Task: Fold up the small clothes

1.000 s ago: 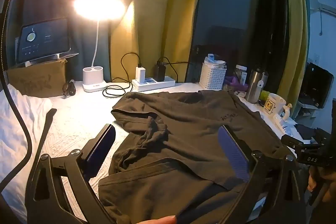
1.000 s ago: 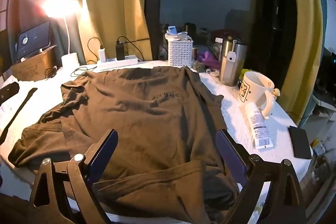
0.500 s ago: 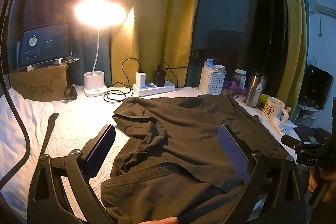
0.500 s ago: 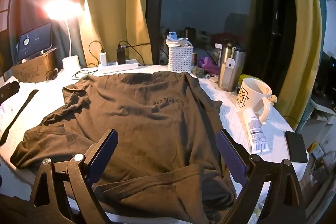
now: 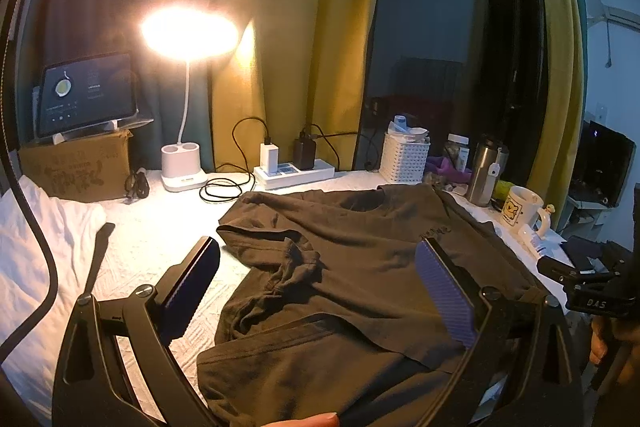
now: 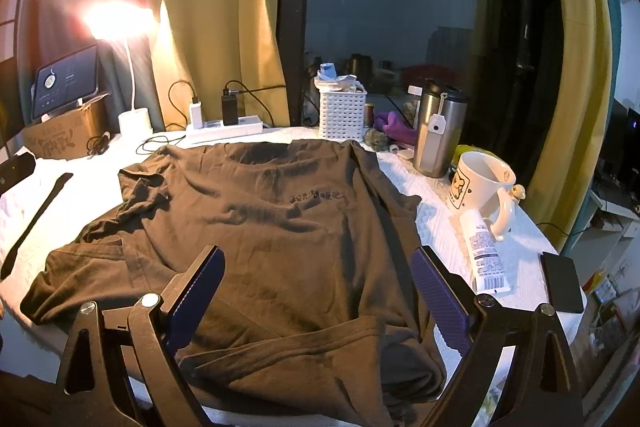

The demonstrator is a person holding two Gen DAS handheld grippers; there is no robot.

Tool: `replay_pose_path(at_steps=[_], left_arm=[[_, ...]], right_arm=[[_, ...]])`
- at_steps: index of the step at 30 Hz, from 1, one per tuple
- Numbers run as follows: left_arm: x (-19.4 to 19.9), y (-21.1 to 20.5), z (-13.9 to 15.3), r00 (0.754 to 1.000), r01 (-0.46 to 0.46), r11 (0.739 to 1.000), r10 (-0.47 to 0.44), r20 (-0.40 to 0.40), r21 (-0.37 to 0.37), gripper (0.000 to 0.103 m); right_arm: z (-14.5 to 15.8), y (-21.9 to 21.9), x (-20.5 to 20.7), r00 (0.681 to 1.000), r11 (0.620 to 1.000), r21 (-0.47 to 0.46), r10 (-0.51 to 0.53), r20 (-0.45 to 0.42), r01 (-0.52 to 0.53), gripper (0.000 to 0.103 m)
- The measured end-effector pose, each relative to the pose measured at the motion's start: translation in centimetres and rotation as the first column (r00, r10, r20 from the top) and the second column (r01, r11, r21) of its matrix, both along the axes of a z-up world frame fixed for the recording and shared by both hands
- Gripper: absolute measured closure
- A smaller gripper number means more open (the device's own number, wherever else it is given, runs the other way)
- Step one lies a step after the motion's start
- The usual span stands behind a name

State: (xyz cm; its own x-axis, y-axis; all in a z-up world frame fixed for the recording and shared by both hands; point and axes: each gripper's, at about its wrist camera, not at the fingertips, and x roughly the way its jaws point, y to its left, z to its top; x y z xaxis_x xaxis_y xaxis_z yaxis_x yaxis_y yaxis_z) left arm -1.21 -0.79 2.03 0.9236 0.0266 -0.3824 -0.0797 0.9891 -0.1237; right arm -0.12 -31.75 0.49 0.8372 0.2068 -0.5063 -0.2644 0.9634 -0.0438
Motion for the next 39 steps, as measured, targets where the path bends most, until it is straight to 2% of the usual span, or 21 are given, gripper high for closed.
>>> replay_pose_path(at_steps=[12, 23, 39], left_arm=[[-0.18, 0.02, 0.21, 1.000, 0.005, 1.000, -0.005, 0.003, 0.026, 0.005], [0.01, 0.34, 0.03, 0.999, -0.026, 1.000, 0.026, -0.032, -0.006, 0.005], [0.26, -0.05, -0.03, 0.999, -0.033, 0.999, 0.033, -0.017, 0.021, 0.005]], right_arm=[[0.06, 0.11, -0.04, 1.000, 1.000, 0.000, -0.004, 0.002, 0.004, 0.008], [-0.01, 0.12, -0.07, 1.000, 1.000, 0.000, -0.004, 0.002, 0.004, 0.008], [-0.23, -0.17, 0.37, 1.000, 1.000, -0.001, -0.007, -0.006, 0.007, 0.008]])
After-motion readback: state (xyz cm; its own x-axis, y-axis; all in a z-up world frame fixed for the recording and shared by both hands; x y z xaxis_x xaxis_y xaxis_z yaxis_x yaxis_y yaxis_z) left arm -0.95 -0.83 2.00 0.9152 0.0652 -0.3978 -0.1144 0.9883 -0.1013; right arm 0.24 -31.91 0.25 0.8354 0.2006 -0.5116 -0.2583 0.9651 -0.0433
